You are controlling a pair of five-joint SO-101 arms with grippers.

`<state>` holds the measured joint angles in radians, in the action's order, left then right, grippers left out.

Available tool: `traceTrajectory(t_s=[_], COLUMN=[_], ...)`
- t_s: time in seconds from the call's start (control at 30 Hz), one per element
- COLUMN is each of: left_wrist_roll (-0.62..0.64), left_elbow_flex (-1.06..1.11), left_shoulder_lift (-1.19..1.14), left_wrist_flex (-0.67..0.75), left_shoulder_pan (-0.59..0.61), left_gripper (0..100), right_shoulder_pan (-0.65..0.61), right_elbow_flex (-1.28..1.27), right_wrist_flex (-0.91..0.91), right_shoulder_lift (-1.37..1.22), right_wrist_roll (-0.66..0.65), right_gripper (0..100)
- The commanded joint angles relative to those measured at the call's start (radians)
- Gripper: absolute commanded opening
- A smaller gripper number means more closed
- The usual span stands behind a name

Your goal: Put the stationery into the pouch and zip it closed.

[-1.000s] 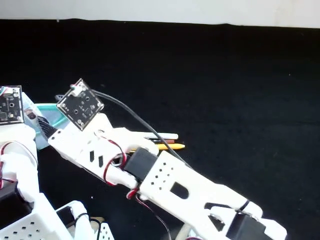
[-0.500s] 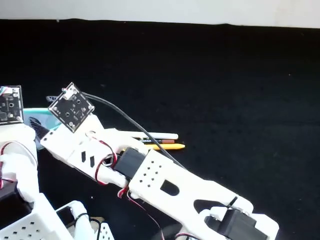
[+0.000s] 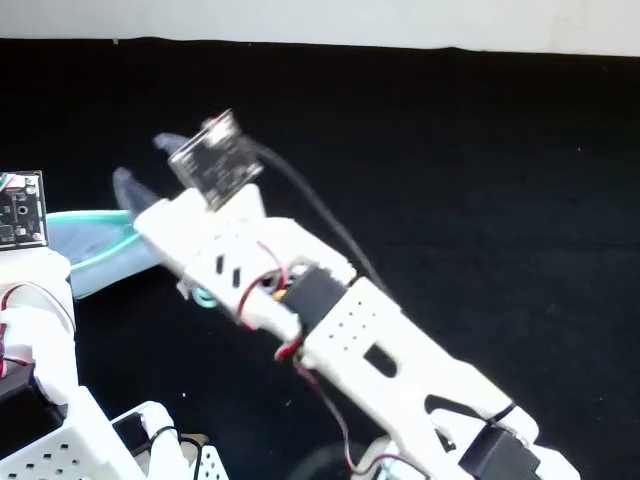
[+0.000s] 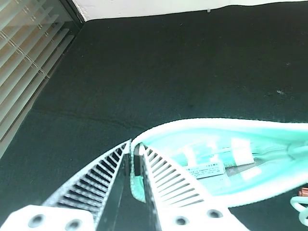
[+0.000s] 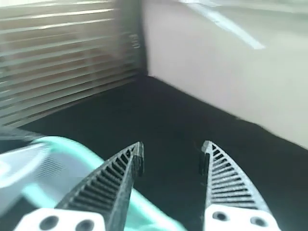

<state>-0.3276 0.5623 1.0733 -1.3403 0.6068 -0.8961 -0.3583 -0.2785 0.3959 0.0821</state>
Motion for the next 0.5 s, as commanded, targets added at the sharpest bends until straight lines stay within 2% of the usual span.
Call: traceTrajectory(t_s=[0.0,0.13,0.17,0.33,0.4,0.47], left_wrist_roll=[0.000,0.000,0.000,0.000,0.000,0.000], left_elbow_flex=[0.019,0.019,0.019,0.019,0.019,0.019], left_shoulder_lift=[-0.018,-0.018,-0.018,-0.018,-0.018,-0.018], left_wrist_flex=[0.000,0.000,0.000,0.000,0.000,0.000], left_shoulder_pan=[0.005,0.005,0.005,0.004,0.004,0.004], left_gripper=[1,1,1,1,1,1], right_shoulder_pan=[0.127,0.269,0.297,0.308,0.308,0.289], right_elbow_flex=[0.059,0.065,0.059,-0.102,-0.205,-0.315], right_wrist_flex=[-0.096,-0.295,-0.348,-0.518,-0.545,-0.542], right_shoulder_lift=[0.039,0.038,0.028,0.038,0.036,0.035], right_wrist_roll=[0.005,-0.031,-0.103,-0.643,-0.816,-0.934], right_gripper=[19.8,19.8,19.8,19.8,19.8,19.8])
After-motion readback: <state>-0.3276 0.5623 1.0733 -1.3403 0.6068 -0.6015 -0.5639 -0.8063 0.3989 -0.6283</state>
